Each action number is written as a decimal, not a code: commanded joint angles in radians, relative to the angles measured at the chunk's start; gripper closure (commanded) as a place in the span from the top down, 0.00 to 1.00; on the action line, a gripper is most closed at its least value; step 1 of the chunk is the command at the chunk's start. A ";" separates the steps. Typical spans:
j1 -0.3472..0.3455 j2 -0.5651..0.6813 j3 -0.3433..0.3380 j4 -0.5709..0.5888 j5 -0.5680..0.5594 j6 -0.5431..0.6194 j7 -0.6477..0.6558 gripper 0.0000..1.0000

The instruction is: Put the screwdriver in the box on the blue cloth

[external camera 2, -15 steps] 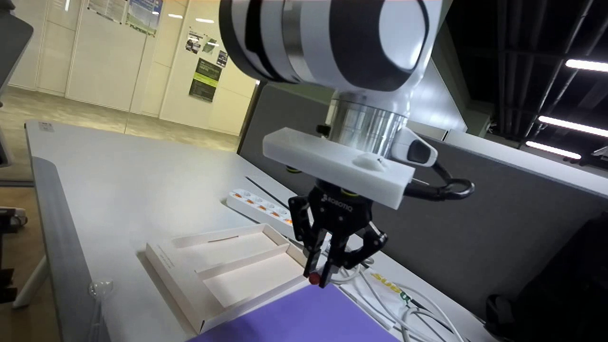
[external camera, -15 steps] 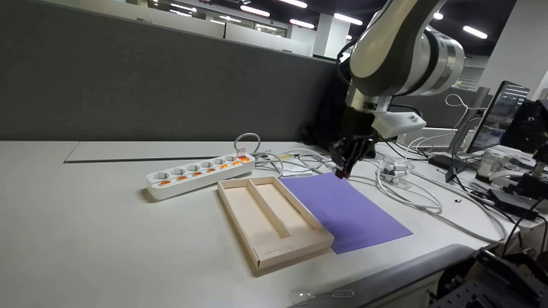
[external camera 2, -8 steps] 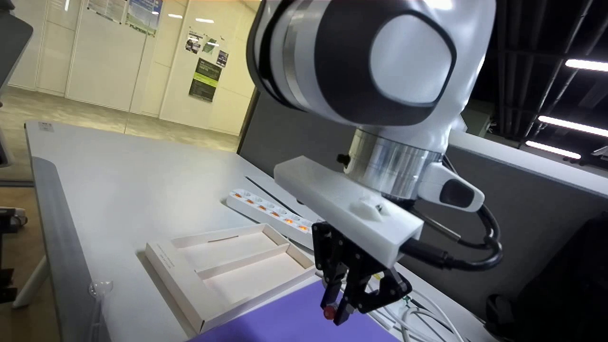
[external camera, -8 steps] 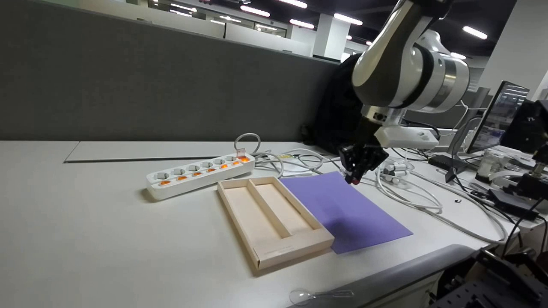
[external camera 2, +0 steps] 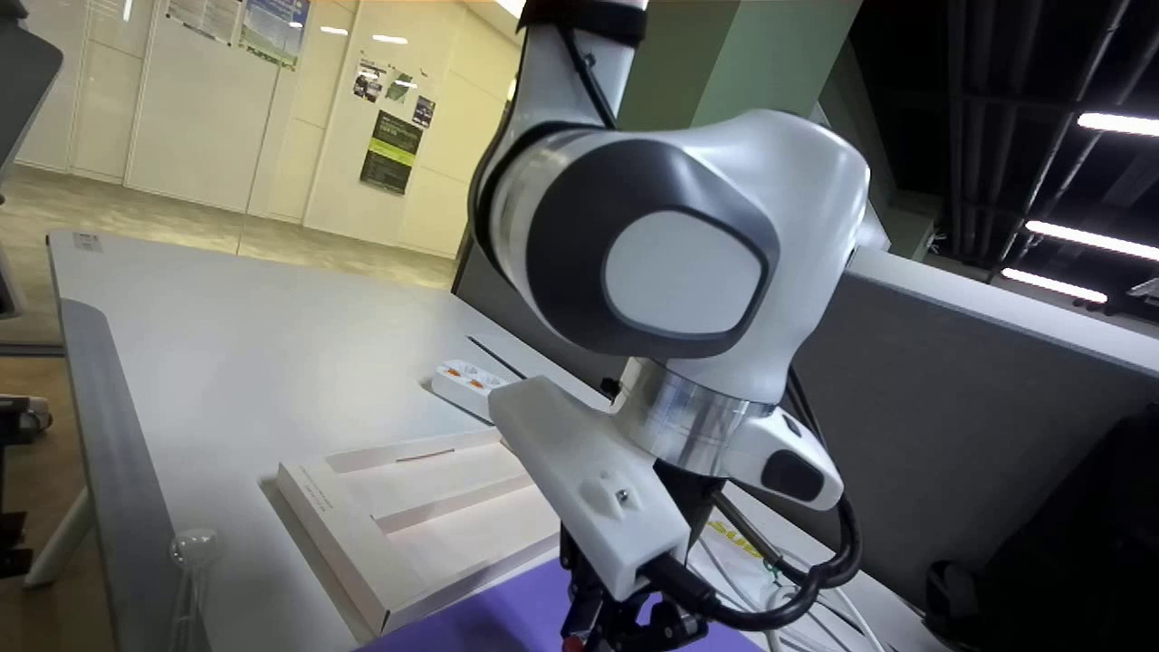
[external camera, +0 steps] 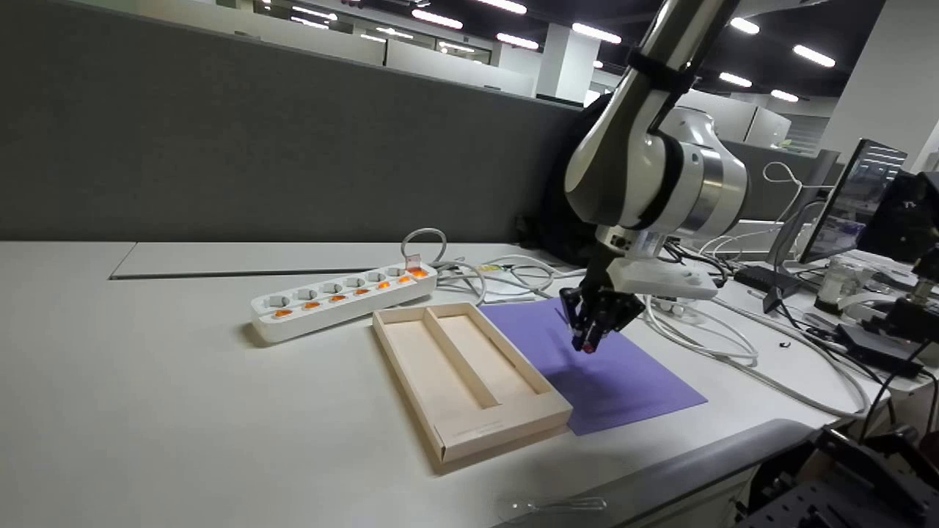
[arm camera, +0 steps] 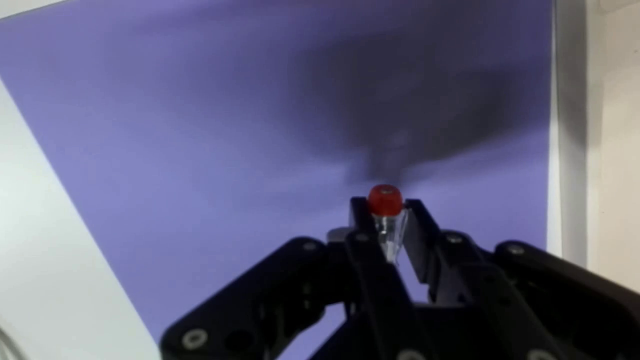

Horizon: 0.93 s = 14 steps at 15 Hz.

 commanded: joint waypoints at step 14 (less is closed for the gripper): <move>-0.112 0.090 0.125 0.084 -0.050 -0.056 0.041 0.73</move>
